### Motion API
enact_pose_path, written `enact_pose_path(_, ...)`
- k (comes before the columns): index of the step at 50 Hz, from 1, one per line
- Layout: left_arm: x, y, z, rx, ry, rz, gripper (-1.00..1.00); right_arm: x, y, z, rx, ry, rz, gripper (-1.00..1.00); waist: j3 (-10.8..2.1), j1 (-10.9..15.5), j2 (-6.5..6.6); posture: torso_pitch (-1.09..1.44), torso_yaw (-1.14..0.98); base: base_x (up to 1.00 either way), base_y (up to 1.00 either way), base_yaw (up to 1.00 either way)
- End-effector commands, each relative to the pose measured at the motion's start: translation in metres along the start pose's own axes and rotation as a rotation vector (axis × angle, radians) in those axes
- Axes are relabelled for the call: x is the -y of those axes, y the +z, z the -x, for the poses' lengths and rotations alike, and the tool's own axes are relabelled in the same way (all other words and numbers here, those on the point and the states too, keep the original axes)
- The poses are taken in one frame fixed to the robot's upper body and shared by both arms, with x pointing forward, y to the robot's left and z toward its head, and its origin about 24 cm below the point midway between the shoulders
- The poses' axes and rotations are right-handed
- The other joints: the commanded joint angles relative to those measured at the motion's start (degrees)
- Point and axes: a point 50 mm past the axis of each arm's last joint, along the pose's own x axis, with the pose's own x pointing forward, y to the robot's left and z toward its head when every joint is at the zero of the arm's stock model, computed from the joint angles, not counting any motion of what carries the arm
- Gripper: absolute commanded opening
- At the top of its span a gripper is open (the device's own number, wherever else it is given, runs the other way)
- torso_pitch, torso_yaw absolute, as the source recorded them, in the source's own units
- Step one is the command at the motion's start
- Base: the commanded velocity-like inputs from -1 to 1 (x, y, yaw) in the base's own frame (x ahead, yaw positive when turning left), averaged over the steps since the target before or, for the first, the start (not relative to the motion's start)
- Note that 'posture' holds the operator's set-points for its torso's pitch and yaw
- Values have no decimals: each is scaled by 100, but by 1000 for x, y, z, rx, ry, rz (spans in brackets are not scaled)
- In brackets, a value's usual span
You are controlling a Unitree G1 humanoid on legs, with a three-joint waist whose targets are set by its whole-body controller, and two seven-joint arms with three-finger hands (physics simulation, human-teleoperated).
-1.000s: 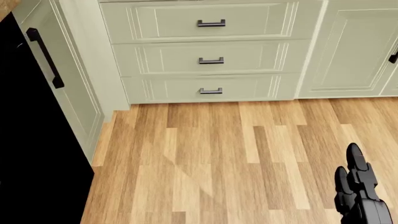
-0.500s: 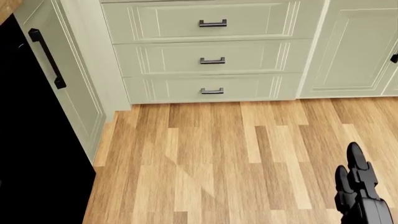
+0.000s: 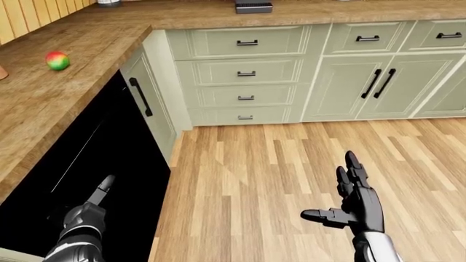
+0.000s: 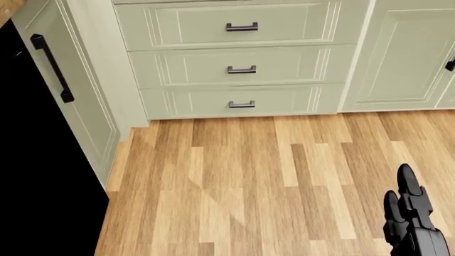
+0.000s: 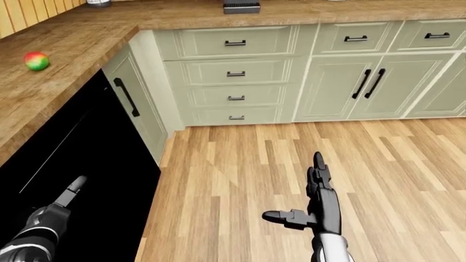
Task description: Close the dishwasher door
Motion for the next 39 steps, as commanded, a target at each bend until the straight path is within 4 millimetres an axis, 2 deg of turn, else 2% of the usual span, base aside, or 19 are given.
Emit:
enact_pose_path(1,2,35,1,135,-1,60,100,-1,15,-1,84,4,8,100,-107,26,57,0,0,0,0,0)
enact_pose_path(39,-20,45,-7,142,75,97,100,-1,17,0,88,3,7,100,-96,-28,101,0,0,0,0,0)
